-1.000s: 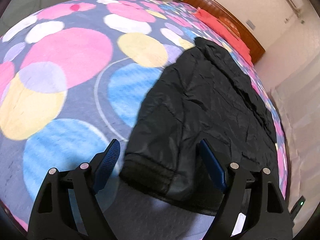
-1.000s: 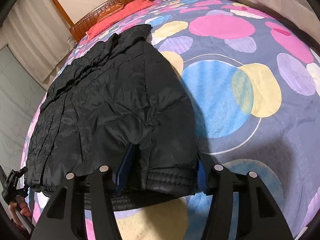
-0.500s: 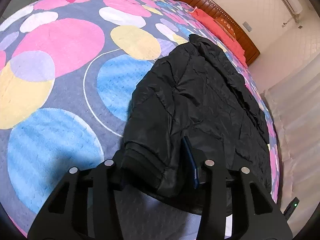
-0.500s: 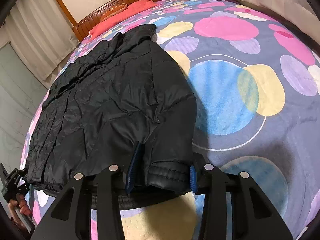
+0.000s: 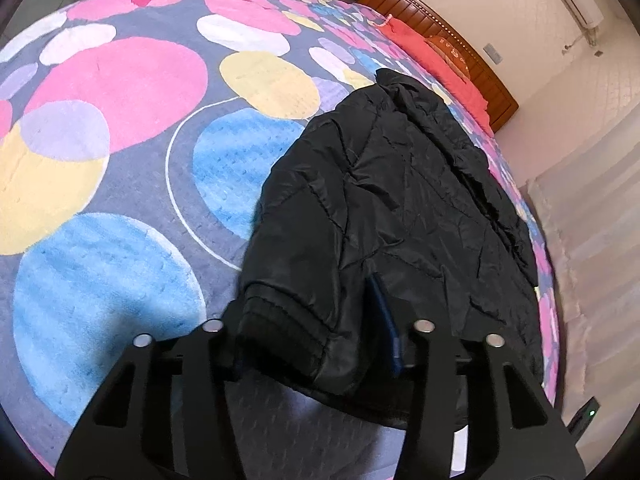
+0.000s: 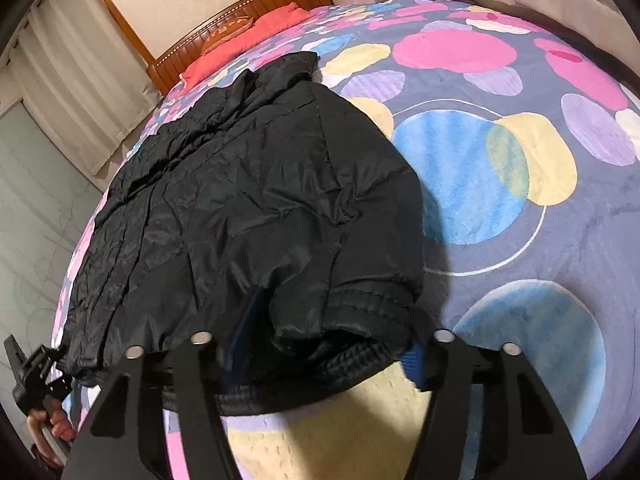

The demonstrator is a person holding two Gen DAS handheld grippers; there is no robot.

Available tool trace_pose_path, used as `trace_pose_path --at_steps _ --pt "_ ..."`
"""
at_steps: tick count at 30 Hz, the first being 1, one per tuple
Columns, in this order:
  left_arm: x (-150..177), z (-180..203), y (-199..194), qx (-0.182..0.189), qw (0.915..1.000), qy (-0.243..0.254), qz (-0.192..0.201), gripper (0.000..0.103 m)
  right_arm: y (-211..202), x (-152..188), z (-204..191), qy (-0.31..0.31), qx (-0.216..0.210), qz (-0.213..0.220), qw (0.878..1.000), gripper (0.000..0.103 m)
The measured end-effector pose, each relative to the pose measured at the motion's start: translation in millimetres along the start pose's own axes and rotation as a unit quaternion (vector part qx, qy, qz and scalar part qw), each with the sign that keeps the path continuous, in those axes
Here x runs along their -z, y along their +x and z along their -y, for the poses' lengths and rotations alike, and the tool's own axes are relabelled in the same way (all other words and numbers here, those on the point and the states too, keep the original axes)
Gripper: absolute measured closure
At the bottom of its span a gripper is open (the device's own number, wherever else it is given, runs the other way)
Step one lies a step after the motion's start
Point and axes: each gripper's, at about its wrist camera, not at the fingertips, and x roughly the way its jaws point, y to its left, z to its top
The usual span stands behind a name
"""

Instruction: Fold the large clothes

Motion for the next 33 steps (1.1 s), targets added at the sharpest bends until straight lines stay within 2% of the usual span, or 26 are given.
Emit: trace_pose_path --at_steps 2,4,7,9,11,13,14,17,21,23,27,30,33 --pt "-0.2 -0.9 -0.9 0.004 1.0000 -0.001 0.000 0.068 1.0 -1.4 2.3 0.007 -0.006 -0.002 1.000 0.051" --pt "-1.1 -2.1 -2.0 0.006 1.0000 -0.005 0.000 0.070 -1.1 -2.8 4.0 0.013 -0.018 -0.004 1.000 0.051" --pt "-1.8 -5.2 -2.9 0.011 0.9999 -0.010 -0.001 0.070 -3.3 -5.3 13.2 0.040 -0.050 -0.015 0.998 0.048" --pt "-1.6 -7.3 -2.9 0.012 0.9999 -0.011 -0.002 0.070 -4.9 -6.9 21.7 0.070 -0.069 -0.018 0.995 0.040" --pt "-1.6 -7.7 -2.7 0.012 0.9999 -0.011 -0.003 0.070 -5.2 -7.9 30.0 0.101 -0.087 -0.018 0.991 0.039" --pt "-1.3 -7.0 -1.7 0.008 0.9999 -0.006 -0.003 0.069 -2.6 -8.3 30.6 0.106 -0.086 -0.019 0.990 0.039" --pt "-0.8 -5.5 -0.8 0.003 1.0000 -0.001 -0.003 0.069 -1.5 -8.9 28.6 0.101 -0.081 -0.019 0.991 0.042" --pt "2.3 1.0 -1.0 -0.010 0.9998 0.018 0.003 0.071 2.7 -8.8 14.3 0.059 -0.032 -0.006 0.998 0.060" --pt "4.4 8.7 -8.2 -0.008 0.9991 0.040 0.015 0.086 1.8 -8.3 9.4 0.043 -0.039 -0.002 0.998 0.083" --pt "4.5 12.3 -14.9 -0.002 0.9988 0.045 0.022 0.090 -5.9 -9.0 7.1 0.036 -0.047 0.004 0.998 0.087" --pt "4.6 17.9 -38.4 0.015 0.9975 0.059 0.036 0.091 -28.1 -10.4 2.3 0.021 -0.067 0.013 0.997 0.089" --pt "6.3 12.2 -56.1 0.032 0.9976 0.054 0.030 0.091 -45.1 -7.7 -0.4 0.017 -0.083 0.016 0.996 0.089" --pt "4.3 3.7 -70.3 0.058 0.9975 0.033 0.023 0.091 -60.8 -9.1 2.0 0.041 -0.127 0.013 0.991 0.090"
